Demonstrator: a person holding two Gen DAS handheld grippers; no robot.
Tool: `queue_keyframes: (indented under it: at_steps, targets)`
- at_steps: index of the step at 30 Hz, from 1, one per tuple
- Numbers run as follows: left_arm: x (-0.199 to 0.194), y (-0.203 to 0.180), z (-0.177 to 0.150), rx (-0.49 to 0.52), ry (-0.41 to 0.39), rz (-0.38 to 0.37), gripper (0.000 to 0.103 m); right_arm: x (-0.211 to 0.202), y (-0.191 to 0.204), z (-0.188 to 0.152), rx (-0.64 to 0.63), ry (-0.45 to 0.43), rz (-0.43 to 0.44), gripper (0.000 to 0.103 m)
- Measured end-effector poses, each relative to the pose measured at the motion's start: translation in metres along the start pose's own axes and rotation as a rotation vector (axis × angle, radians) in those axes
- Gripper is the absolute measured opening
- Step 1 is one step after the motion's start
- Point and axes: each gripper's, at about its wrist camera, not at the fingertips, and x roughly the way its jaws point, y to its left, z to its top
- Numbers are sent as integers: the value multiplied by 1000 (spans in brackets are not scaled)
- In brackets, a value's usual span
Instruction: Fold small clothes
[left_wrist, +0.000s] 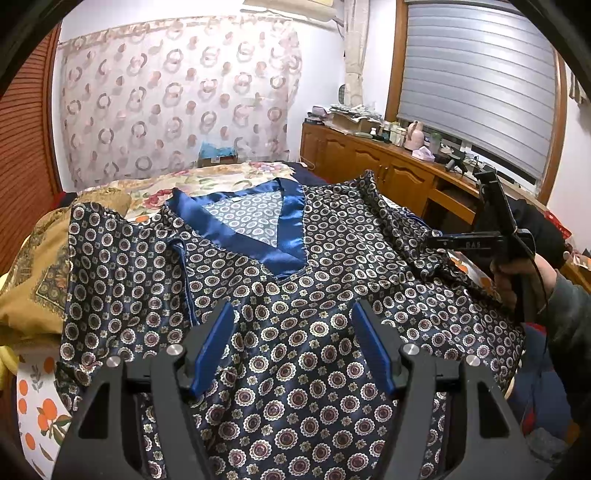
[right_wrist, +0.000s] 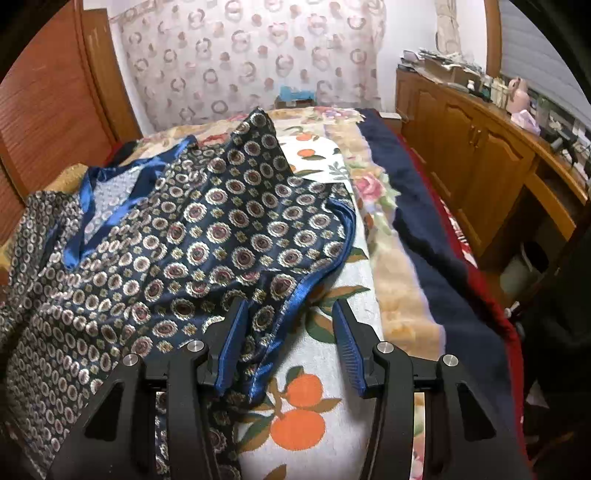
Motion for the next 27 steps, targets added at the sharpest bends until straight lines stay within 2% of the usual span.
queue_keyframes:
  at_steps: [1, 2, 3, 4, 7, 13, 17, 20, 22, 24, 26, 27]
  targets:
    - [0, 1, -1, -3, 0, 1, 67, 0, 1, 2, -2, -1, 13, 44]
    - [0, 2, -1, -5, 0, 3, 67, 1, 2, 4, -9, -2, 29, 30]
    - [0, 3, -1, -8, 0, 4, 67, 1, 5, 5, -20, -4, 42, 22]
    - [0, 4, -1, -11, 0, 6, 67, 2, 10, 8, -45, -10, 53, 7]
    - [-1, 9, -3, -22, 0, 14, 67, -2, 29, 19, -114, -41, 56, 2]
    - [-5, 21, -5, -51, -8, 26, 67, -21, 85, 45, -227, -135, 139, 2]
    - [-9, 30, -6, -68, -14, 36, 67, -19, 131, 53, -316, -149, 190, 2]
    - [-12, 36, -8, -75, -16, 46, 67, -13, 156, 55, -363, -149, 190, 4]
    - [-14, 38, -8, -77, -18, 52, 67, -9, 163, 57, -364, -143, 194, 15]
    - [-15, 43, -10, -87, -21, 58, 67, -8, 160, 59, -345, -136, 196, 19]
    - [-15, 46, -11, -99, -20, 60, 67, -8, 153, 60, -333, -137, 189, 36]
    - [-15, 48, -10, -103, -21, 61, 67, -8, 147, 60, -323, -138, 178, 39]
